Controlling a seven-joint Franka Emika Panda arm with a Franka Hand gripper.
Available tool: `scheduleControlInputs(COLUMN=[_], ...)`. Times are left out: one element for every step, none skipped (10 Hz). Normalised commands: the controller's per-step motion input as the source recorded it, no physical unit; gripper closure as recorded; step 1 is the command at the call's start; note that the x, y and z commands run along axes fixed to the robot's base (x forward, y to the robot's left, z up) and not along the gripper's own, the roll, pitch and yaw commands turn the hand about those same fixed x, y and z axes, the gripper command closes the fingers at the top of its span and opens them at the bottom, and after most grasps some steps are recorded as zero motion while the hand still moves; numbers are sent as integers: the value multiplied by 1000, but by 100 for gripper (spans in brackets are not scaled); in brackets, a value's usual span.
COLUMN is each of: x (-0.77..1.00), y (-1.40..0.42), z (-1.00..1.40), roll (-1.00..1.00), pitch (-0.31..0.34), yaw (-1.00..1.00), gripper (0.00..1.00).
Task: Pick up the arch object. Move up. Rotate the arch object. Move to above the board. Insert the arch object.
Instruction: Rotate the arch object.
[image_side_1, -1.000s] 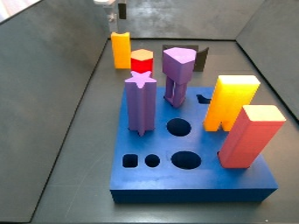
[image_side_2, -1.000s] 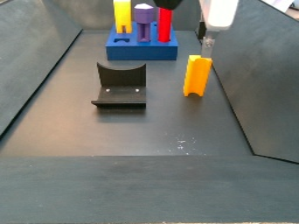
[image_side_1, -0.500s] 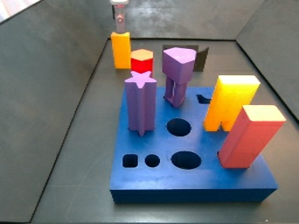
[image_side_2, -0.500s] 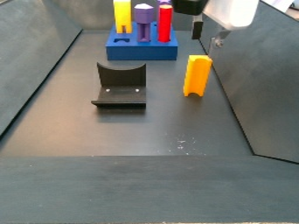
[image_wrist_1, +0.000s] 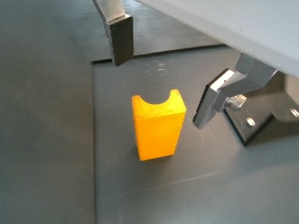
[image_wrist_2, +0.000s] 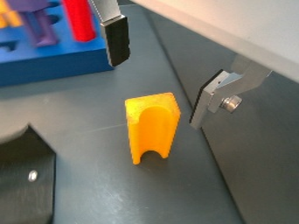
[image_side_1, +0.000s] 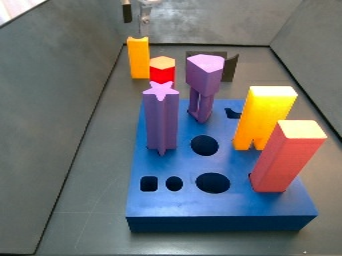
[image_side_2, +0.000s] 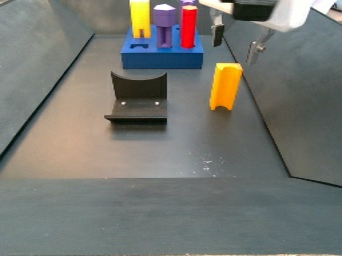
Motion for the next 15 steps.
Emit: scheduleControlInputs(x=[39,39,39,40,40,40,40,40,40,40,40,40,41,41,41], y=[-6,-6,-6,-6,-6,-6,-6,-6,-6,-6,-6,-6,-6,-6,-6], z=[-37,-37,-37,-37,-37,-37,-37,-37,-36,-36,-36,-35,-35,-34,-34], roll=[-1,-1,-1,-2,-2,-2,-2,-2,-3,-3,-4,-4,-4,-4,-4], pitch=[7,7,8,9,9,10,12,13,14,18,21,26,26,25,25], yaw=[1000,1000,1000,1000,1000,1000,1000,1000,1000,1000,1000,931,701,418,315], gripper=[0,0,0,0,0,0,0,0,0,0,0,0,0,0,0])
